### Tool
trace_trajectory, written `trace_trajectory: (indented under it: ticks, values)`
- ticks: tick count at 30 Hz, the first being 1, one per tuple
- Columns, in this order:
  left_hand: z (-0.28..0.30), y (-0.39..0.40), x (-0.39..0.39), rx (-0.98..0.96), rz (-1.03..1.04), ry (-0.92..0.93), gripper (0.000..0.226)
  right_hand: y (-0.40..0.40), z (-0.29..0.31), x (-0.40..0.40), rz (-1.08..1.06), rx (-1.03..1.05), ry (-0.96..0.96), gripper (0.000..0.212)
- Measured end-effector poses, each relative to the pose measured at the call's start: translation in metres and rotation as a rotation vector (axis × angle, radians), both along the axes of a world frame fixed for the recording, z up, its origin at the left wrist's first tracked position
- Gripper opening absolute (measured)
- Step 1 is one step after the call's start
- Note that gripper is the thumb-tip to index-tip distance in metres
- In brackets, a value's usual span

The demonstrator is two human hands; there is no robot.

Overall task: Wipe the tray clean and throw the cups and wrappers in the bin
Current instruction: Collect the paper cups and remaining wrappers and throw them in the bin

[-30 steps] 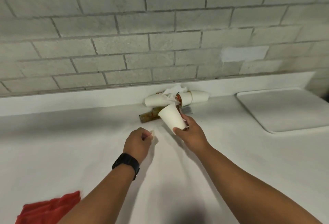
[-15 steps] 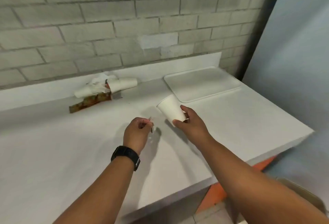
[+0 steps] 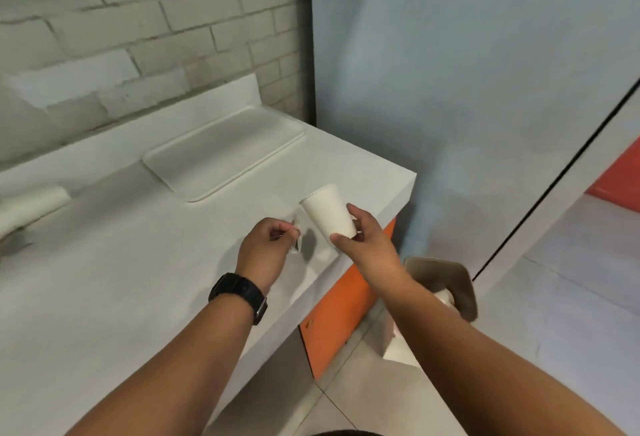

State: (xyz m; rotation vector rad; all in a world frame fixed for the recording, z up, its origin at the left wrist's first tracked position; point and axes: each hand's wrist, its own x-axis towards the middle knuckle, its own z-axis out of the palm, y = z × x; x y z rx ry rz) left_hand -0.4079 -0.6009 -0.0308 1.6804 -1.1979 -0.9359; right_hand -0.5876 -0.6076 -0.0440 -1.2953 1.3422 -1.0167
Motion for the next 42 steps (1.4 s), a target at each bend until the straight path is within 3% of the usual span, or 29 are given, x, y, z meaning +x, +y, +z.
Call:
trace_trajectory:
  ticks: [8, 14, 18, 25, 27, 32, 36, 40, 42]
  values:
    - [-0.020, -0.020, -0.070, 0.006, -0.265, -0.020, 0.006, 0.018, -0.056, -0.068, -0.267, 0.089, -0.113, 0.067]
    - [-0.050, -0.030, -0.125, 0.106, -0.400, -0.074, 0.011, 0.020, -0.110, -0.154, -0.491, 0.329, 0.017, 0.064]
    - [-0.082, -0.043, -0.165, 0.230, -0.366, -0.055, 0.017, -0.007, -0.158, -0.220, -0.550, 0.513, 0.069, 0.066]
    - [-0.141, -0.075, -0.202, 0.377, -0.260, -0.049, 0.018, -0.098, -0.232, -0.283, -0.333, 0.645, 0.358, 0.065]
    - [-0.154, -0.085, -0.213, 0.405, -0.237, -0.064, 0.017, -0.116, -0.250, -0.297, -0.354, 0.715, 0.431, 0.064]
    - [-0.190, -0.108, -0.246, 0.493, -0.215, -0.026, 0.024, -0.112, -0.266, -0.319, -0.395, 0.807, 0.329, 0.057]
    - [-0.222, -0.130, -0.277, 0.544, -0.228, -0.026, 0.004, -0.090, -0.275, -0.333, -0.358, 0.843, 0.306, 0.055]
    - [-0.226, -0.144, -0.297, 0.631, -0.189, -0.060, 0.052, -0.088, -0.270, -0.335, -0.309, 0.836, 0.290, 0.046]
    - [-0.222, -0.144, -0.296, 0.649, -0.180, -0.094, 0.066, -0.093, -0.264, -0.333, -0.248, 0.808, 0.314, 0.041]
